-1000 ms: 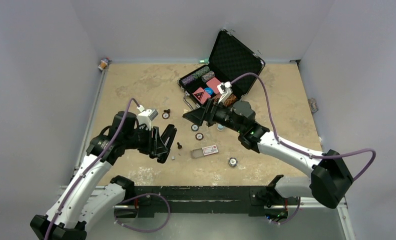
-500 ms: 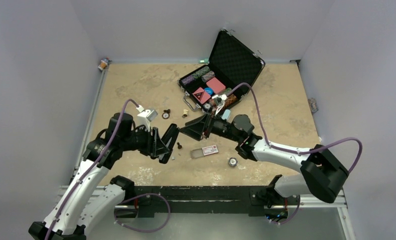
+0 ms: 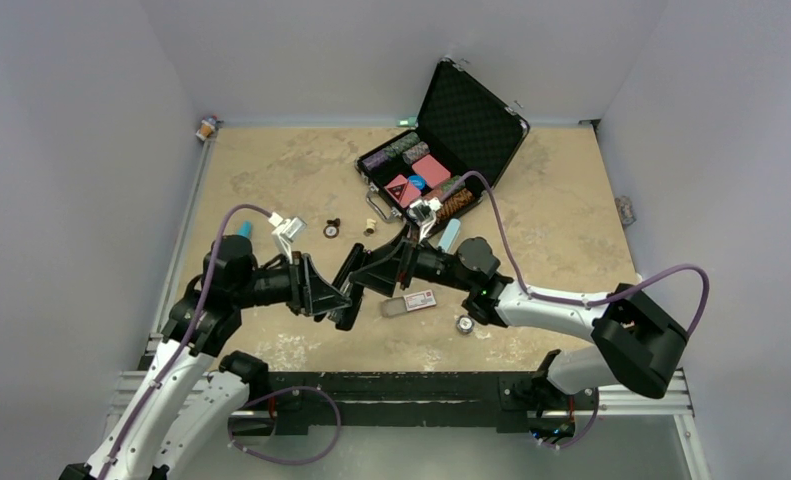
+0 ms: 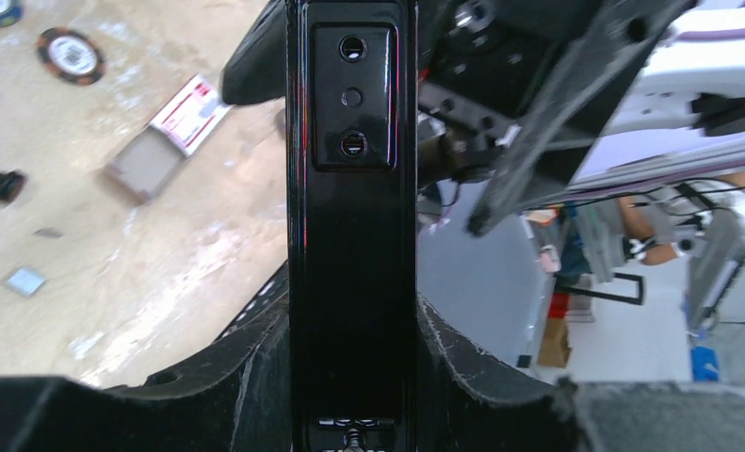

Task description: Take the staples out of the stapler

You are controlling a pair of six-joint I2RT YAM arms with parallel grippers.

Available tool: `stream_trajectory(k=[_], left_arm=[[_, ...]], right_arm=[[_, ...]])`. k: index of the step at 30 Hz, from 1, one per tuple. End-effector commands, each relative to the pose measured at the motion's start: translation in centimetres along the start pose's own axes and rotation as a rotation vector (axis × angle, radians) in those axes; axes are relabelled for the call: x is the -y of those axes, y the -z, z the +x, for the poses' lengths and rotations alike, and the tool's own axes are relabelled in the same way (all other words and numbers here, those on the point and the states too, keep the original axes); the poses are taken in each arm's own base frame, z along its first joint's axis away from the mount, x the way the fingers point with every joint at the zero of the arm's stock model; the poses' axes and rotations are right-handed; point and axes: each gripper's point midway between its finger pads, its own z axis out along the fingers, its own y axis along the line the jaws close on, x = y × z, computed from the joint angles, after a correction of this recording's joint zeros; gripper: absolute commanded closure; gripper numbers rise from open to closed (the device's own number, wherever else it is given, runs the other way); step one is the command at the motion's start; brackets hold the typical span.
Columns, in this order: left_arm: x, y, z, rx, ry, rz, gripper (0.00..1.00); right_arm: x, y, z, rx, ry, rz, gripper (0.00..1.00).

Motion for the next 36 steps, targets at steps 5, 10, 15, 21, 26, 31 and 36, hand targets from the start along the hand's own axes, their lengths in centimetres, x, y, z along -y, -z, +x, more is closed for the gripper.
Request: stream_trajectory(k=[5,10,15,21,26,31,36], left_arm=[[7.1,1.1,-3.6,0.105,0.013,0.286,1.0],[8.0,1.5,-3.9,0.114,0.029,0.321,1.0],[8.4,1.7,-3.8,0.112,0.041,0.338,1.0],[8.5,1.9,-4.0,0.12,0.045,0.322,1.0],[7.4,1.4,-3.8,0.108,0.056,0.278,0.94],[6.2,1.1,-3.5,0.107,0.059,0.217,0.46],[5.5,1.5,-3.2,0.111,0.035,0.154,0.13]], right_arm=[[-4.7,-0.3,-1.3,0.034,0.052,-0.146,0.06],[-6.2,-0.5,-1.9,0.044,0.052,-0.186,0.17],[-8.0,-0.5,-2.3,0.056,0.057,-0.24,0.36],[-8.9,-0.5,-2.3,0.054,0.05,-0.267,1.0],[-8.9,-0.5,-2.2,0.052,0.02,-0.257,1.0],[-8.1,-0.3,-2.8,0.081,-0.002,-0.18,1.0],[-7.7,0.8,-3.5,0.12,-0.014,-0.113,1.0]])
